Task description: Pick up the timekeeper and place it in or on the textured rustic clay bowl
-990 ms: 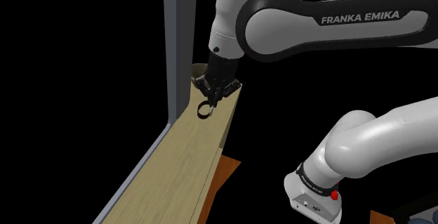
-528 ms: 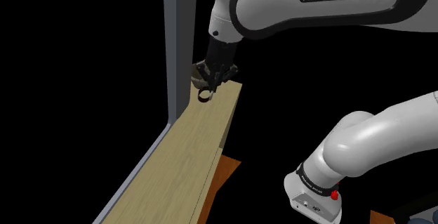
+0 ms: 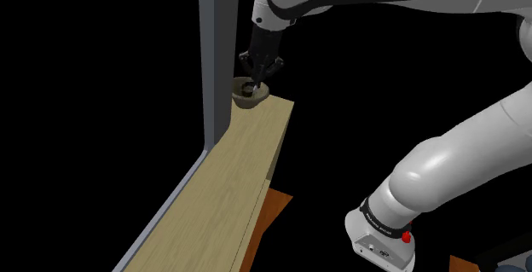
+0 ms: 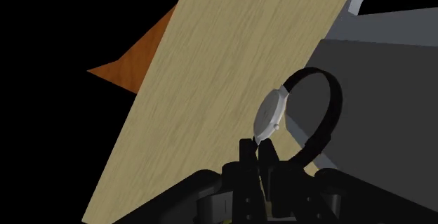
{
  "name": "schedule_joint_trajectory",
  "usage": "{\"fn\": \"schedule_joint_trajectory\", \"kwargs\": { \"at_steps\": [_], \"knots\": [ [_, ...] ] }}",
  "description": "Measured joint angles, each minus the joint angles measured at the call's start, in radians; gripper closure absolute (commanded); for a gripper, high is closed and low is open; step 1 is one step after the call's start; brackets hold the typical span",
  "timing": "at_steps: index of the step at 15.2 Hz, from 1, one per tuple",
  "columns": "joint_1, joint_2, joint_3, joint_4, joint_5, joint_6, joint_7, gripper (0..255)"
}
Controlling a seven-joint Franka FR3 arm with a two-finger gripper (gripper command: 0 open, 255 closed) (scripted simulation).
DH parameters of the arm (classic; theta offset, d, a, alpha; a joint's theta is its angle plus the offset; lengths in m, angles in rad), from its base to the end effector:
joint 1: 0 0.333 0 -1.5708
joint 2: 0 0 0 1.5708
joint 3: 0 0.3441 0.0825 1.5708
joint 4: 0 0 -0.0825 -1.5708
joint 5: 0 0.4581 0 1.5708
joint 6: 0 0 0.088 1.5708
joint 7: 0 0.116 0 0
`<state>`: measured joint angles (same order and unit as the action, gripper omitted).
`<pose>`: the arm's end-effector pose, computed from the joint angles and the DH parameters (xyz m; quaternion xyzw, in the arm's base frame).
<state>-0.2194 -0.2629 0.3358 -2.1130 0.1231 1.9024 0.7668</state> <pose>0.5443 0.0839 0.5198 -0.9395 0.3415 -0.0114 0.0226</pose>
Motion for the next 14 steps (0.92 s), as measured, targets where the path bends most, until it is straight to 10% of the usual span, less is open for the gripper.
{"fn": "schedule_joint_trajectory", "kwargs": {
  "at_steps": [14],
  "knots": [
    [-0.094, 0.416, -0.089, 0.477, -0.123, -0.084, -0.140, 255]
  ]
}}
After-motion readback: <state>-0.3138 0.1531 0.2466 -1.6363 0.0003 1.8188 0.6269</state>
